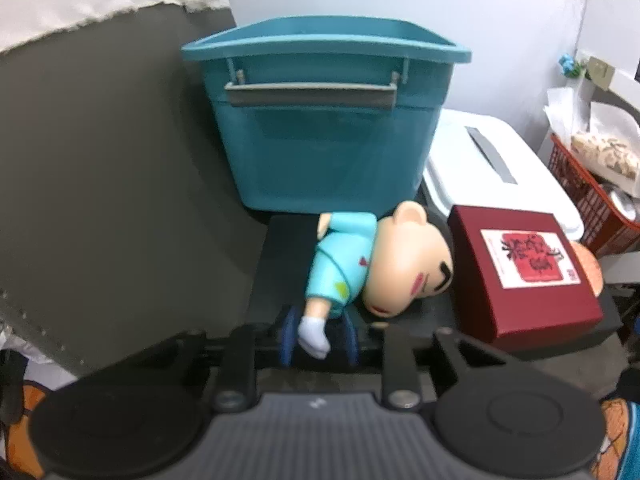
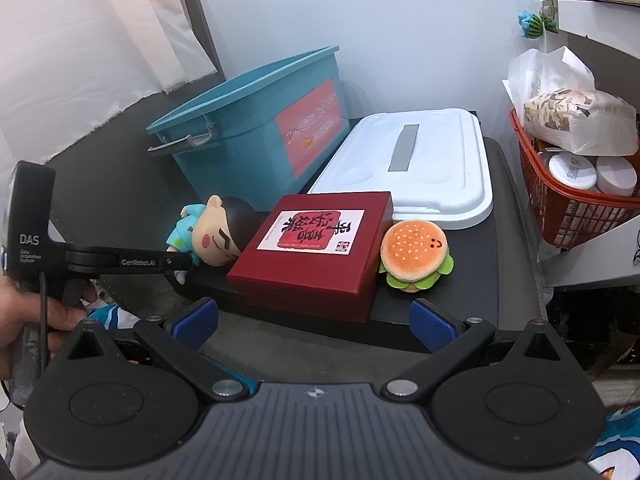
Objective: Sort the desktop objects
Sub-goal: 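Hold the figurine in the left tool and lift it off the tray, then bring the right tool to the figurine's head and close its fingers on it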
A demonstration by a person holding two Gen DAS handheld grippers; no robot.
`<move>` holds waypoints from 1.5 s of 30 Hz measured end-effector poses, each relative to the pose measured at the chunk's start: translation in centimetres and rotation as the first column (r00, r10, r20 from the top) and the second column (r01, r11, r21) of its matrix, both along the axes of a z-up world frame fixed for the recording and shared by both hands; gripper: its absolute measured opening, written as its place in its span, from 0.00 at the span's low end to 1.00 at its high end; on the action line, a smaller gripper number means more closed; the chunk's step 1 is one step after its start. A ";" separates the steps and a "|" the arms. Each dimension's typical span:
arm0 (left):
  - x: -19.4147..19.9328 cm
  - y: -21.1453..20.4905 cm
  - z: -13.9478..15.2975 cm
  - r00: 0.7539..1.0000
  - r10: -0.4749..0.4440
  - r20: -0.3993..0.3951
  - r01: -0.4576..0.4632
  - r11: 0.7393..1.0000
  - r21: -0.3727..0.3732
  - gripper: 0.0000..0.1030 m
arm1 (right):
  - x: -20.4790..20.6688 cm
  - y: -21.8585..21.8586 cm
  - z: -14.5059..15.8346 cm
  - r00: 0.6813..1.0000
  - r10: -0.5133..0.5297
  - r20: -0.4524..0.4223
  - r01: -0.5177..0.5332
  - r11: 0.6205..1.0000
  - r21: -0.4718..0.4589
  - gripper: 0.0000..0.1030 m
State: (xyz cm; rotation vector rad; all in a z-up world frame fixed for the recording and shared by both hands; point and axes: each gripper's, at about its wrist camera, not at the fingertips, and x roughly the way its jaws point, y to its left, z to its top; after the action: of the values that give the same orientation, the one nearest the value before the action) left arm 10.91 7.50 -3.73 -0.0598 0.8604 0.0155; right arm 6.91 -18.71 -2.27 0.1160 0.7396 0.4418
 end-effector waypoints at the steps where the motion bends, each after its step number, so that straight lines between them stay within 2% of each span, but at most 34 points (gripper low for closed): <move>1: 0.1 0.0 -0.1 1.000 -0.002 -0.004 0.002 1.000 0.000 0.30 | 0.1 0.0 -0.1 1.000 -0.002 -0.003 0.002 1.000 -0.001 1.00; 17: 1.4 0.9 -0.3 0.999 -0.022 -0.043 0.020 0.999 -0.033 0.31 | 0.9 0.5 -0.9 0.999 0.017 -0.032 -0.017 1.000 0.006 1.00; 22: 1.5 0.9 -0.1 0.998 -0.046 -0.041 0.044 0.998 -0.052 0.23 | 0.9 0.5 -0.8 0.999 0.021 -0.033 -0.020 1.000 0.019 1.00; 25: 1.5 1.0 0.3 0.998 -0.052 -0.042 0.048 0.996 -0.079 0.22 | 0.9 0.6 -0.9 0.999 0.023 -0.035 -0.022 1.000 0.017 1.00; 38: 0.6 1.7 2.6 0.999 -0.046 0.023 0.049 0.989 -0.141 0.22 | 0.7 0.1 -0.2 1.000 0.013 -0.021 -0.012 0.998 0.062 1.00; 44: 0.7 1.0 4.2 0.997 -0.064 0.044 0.071 0.977 -0.199 0.22 | 0.8 -0.5 0.3 1.000 -0.007 -0.003 0.008 0.991 0.136 1.00; 45: -0.3 2.8 4.3 0.996 -0.072 0.047 0.081 0.975 -0.206 0.22 | 0.8 -0.7 0.4 1.000 -0.015 0.000 0.015 0.988 0.154 1.00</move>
State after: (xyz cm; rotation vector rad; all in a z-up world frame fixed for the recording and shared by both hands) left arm 10.61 10.33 0.53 -0.2228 0.8218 -0.1480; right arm 7.73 -19.39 -1.85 0.2662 0.7023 0.4847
